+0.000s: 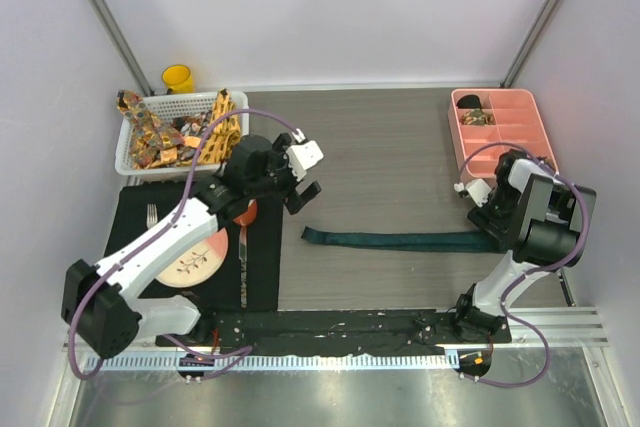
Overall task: Roll the ties
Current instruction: Flatten out the tie at the center of the board.
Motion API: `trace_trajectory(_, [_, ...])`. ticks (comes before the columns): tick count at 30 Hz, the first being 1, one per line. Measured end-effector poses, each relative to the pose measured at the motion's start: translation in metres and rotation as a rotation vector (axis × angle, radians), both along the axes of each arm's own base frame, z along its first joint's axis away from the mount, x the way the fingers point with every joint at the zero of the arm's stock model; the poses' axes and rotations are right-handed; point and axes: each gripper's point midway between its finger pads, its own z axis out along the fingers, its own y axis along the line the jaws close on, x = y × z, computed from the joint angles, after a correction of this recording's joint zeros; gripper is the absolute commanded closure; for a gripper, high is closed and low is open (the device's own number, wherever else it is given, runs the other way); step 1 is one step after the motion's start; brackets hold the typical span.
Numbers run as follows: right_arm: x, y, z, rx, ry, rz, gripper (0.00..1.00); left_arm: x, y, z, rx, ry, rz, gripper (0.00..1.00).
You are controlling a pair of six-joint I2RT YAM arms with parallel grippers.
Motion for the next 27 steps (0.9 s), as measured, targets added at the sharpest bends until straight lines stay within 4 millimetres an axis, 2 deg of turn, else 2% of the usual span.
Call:
trace_trajectory(3, [0.006,-0.005,0.001,-0.014,-0.002,-0.009,0.34,-0.003,0.002,0.02,-0.067,-0.042,0.027,0.0])
trace_trajectory(5, [0.006,-0.006,0.001,-0.023,-0.002,-0.015,0.33,-0.005,0.001,0.024,-0.096,-0.035,0.029,0.0])
trace_trajectory(9, [0.007,-0.009,0.001,-0.029,-0.012,-0.023,0.27,-0.005,-0.005,0.006,-0.069,0.028,0.012,0.0])
trace_trajectory(12, [0.012,-0.013,0.005,-0.039,-0.044,-0.024,0.12,-0.001,-0.008,-0.017,-0.028,0.093,0.025,0.0])
trace_trajectory(14, [0.021,-0.017,0.009,-0.044,-0.095,-0.027,0.03,-0.001,-0.008,-0.02,-0.031,0.109,0.035,0.0])
trace_trajectory(16, [0.031,-0.019,0.02,-0.044,-0.155,-0.025,0.01,0.0,-0.009,-0.013,-0.058,0.091,0.041,0.0])
trace_trajectory(18, [0.044,-0.018,0.045,-0.044,-0.256,-0.02,0.0,-0.002,-0.01,-0.003,-0.096,0.074,0.041,0.0])
trace_trajectory(23, [0.073,-0.009,0.134,-0.044,-0.548,-0.001,0.01,-0.004,-0.016,0.021,-0.183,0.057,0.046,0.0])
trace_trajectory(25, [0.081,0.001,0.171,-0.012,-0.665,-0.006,0.01,-0.004,-0.018,0.025,-0.193,0.068,0.045,0.0])
trace_trajectory(27, [0.087,0.015,0.199,0.045,-0.768,-0.03,0.02,-0.003,-0.021,0.031,-0.187,0.065,0.028,0.0])
